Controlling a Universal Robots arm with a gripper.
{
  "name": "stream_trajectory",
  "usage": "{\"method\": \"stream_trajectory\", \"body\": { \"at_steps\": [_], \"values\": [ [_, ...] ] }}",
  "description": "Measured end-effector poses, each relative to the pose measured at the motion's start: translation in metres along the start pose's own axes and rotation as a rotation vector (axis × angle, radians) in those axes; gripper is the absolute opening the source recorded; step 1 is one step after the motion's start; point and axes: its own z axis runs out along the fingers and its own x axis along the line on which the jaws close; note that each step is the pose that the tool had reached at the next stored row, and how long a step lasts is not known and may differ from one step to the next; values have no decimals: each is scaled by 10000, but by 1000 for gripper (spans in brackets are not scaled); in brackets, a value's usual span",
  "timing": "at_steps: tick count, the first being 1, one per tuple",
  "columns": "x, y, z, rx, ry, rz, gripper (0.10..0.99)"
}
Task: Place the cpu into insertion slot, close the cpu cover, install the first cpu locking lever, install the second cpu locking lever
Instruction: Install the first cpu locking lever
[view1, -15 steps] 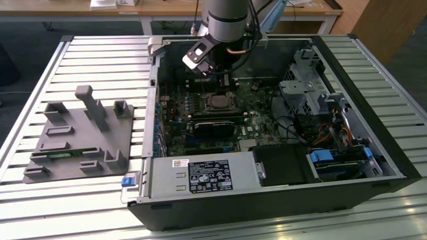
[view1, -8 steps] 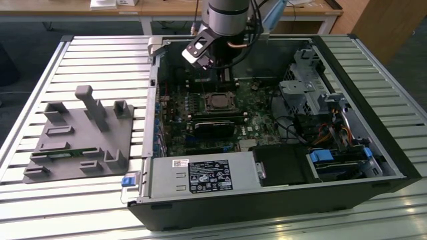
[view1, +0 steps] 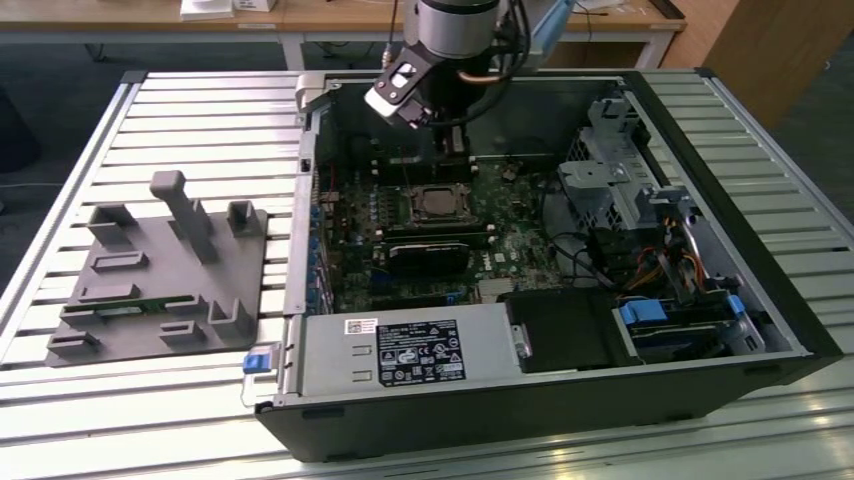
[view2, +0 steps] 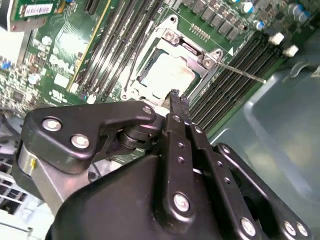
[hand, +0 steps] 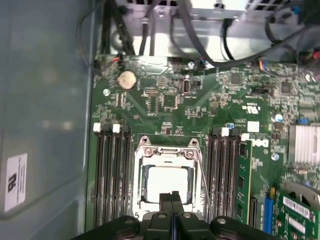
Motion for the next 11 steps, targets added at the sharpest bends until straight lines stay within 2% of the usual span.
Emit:
{"method": "stream_trajectory", "body": {
  "at_steps": [11],
  "values": [
    [0,0,2,34,44,-2002,106]
  ]
}}
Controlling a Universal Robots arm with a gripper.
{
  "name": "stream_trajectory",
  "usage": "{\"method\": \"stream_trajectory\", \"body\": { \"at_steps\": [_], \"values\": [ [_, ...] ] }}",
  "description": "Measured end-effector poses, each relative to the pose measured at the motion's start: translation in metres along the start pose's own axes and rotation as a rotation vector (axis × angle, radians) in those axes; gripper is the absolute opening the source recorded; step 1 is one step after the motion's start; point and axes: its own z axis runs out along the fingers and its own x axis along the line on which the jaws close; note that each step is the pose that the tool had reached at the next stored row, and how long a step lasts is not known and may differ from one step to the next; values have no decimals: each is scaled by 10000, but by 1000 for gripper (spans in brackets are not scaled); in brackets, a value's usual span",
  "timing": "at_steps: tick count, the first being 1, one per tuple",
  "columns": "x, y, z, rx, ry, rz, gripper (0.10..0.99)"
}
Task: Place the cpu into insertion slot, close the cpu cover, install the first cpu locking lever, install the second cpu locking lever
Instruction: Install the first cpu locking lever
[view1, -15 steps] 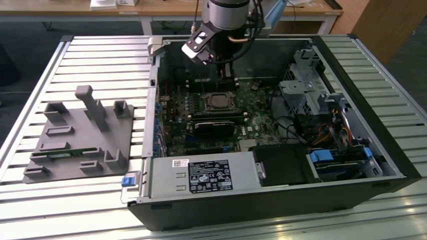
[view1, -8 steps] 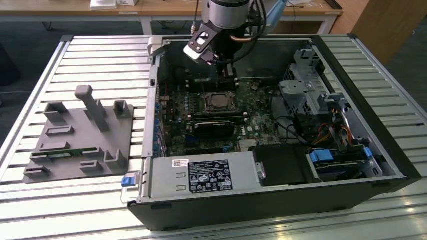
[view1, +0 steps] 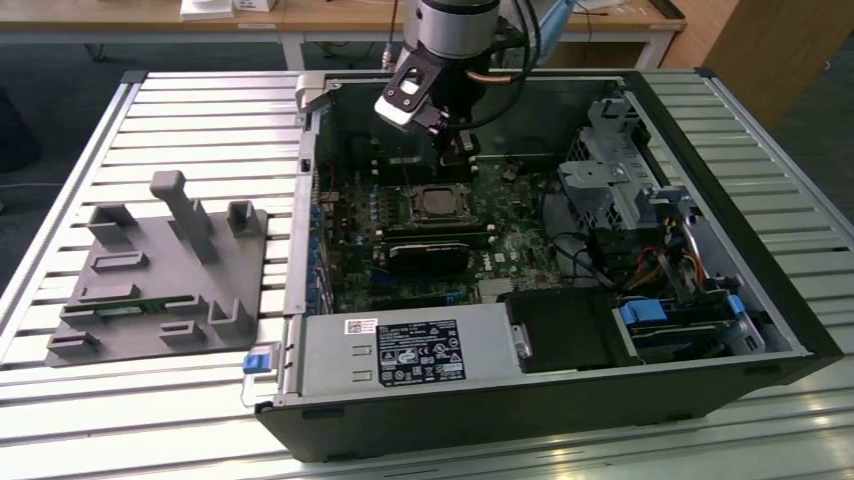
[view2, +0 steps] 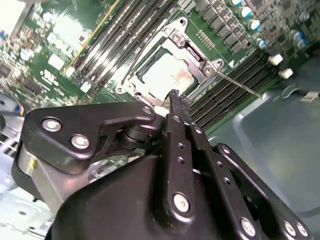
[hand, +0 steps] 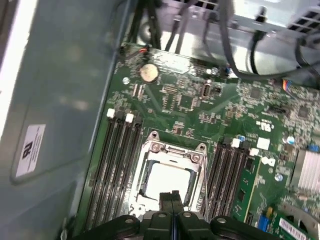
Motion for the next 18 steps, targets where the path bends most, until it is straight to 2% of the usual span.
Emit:
{"method": "stream_trajectory", "body": {
  "at_steps": [18],
  "values": [
    [0,0,7,54,69,-3216,106]
  ]
}}
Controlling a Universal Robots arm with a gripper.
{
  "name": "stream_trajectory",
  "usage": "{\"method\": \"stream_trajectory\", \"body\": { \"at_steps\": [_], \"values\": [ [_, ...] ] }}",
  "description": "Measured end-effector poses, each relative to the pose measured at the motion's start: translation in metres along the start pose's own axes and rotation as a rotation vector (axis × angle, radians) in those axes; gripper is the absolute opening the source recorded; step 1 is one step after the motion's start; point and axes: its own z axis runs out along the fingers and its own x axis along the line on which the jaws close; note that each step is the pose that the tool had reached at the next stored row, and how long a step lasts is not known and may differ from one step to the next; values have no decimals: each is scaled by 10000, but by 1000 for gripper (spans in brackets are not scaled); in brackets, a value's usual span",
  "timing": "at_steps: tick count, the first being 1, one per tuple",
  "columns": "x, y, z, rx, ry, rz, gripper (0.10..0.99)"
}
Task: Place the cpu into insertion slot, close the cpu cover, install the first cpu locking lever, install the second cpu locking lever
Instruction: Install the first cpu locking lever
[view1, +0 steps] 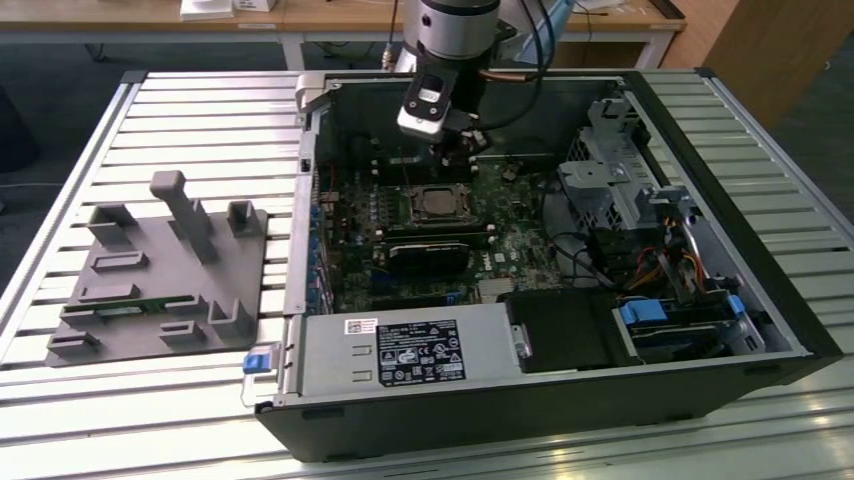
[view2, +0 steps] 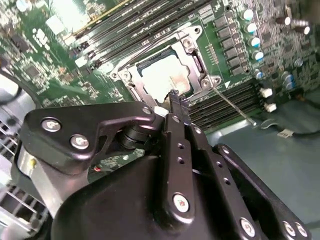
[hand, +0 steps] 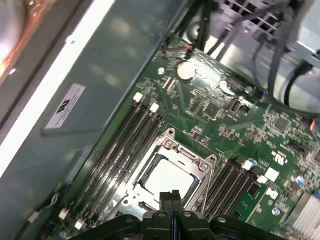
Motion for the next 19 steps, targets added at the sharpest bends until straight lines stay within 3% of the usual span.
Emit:
{"method": "stream_trajectory", "body": {
  "at_steps": [3,19],
  "values": [
    [5,-8,3,39,36,-891,106],
    [5,-9,10,110,107,-3799,106]
  ]
}}
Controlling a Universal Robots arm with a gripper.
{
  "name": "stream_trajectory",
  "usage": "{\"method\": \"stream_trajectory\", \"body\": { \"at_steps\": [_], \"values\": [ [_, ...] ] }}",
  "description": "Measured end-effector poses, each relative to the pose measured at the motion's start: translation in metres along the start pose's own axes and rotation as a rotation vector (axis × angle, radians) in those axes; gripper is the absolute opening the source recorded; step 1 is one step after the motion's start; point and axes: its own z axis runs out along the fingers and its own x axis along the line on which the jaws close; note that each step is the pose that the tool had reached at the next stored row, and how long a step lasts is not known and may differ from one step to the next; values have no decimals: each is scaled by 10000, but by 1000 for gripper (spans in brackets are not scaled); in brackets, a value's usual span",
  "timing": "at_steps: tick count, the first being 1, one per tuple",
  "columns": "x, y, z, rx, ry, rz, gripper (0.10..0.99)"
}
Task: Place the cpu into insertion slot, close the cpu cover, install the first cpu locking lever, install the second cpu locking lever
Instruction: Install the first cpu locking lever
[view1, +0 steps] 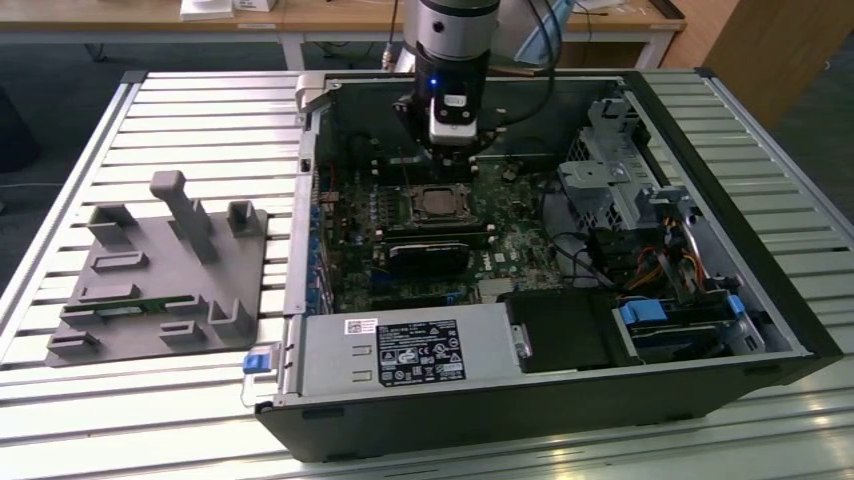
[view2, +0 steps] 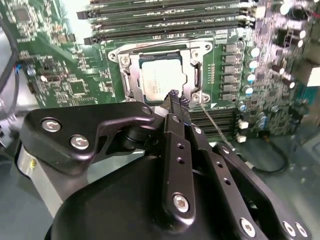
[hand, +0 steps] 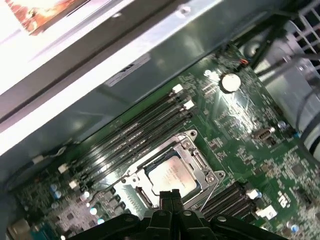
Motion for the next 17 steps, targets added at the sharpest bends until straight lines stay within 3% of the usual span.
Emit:
{"method": "stream_trajectory", "body": {
  "at_steps": [17],
  "values": [
    [0,0,11,60,55,-3078,106]
  ]
}}
